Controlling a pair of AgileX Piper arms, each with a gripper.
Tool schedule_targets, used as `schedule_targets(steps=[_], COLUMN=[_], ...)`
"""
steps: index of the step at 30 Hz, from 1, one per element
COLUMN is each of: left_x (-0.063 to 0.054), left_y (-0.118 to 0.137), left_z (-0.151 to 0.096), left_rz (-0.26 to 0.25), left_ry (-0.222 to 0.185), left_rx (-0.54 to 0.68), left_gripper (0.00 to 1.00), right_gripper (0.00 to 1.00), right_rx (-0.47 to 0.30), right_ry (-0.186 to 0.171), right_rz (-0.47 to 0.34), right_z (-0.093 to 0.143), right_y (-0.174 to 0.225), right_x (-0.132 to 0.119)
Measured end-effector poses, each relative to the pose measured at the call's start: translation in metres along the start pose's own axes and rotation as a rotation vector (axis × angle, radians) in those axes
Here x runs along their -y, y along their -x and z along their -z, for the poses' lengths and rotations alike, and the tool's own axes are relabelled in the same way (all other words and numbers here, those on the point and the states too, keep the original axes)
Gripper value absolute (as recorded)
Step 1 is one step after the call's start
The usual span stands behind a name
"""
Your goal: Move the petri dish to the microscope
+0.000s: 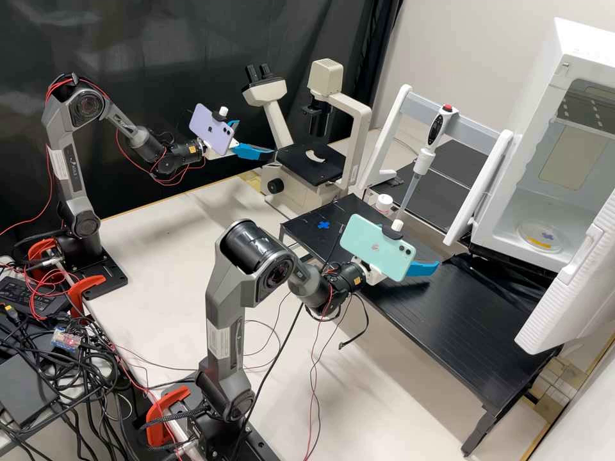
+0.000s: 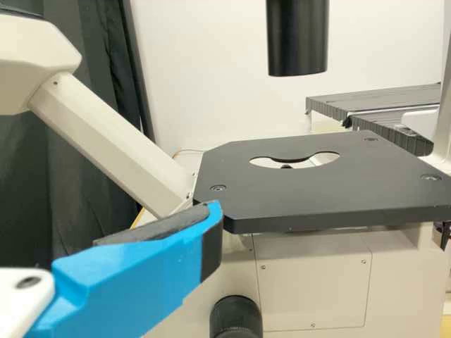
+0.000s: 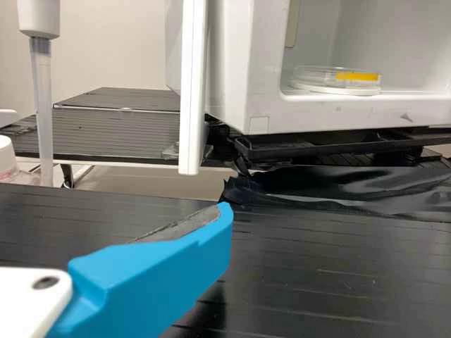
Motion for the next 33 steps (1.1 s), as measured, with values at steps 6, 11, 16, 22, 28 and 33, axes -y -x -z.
schedule_targets(steps=[6, 11, 16, 22, 28, 33], left_x=[0.000, 0.000, 0.000, 0.000, 0.000, 0.000], left_y=[0.000, 0.000, 0.000, 0.000, 0.000, 0.000], left_z=[0.000, 0.000, 0.000, 0.000, 0.000, 0.000], left_rz=[0.000, 0.000, 0.000, 0.000, 0.000, 0.000], left_ry=[0.000, 0.000, 0.000, 0.000, 0.000, 0.000], left_rx=[0.000, 0.000, 0.000, 0.000, 0.000, 0.000], left_gripper=[1.00, 1.00, 1.00, 1.00, 1.00, 1.00], right_gripper=[1.00, 1.00, 1.00, 1.00, 1.00, 1.00], right_rx=[0.000, 0.018, 0.034, 0.073, 0.102, 0.093], right_ry=[0.000, -0.001, -0.009, -0.069, -0.114, -0.104], right_rz=[0.000, -0.012, -0.026, -0.116, -0.251, -0.322], right_z=[0.000, -0.005, -0.018, -0.037, -0.055, -0.060], right_y=[0.000, 0.001, 0.008, 0.018, 0.014, -0.001], right_x=[0.000, -0.004, -0.016, -0.045, -0.085, -0.109])
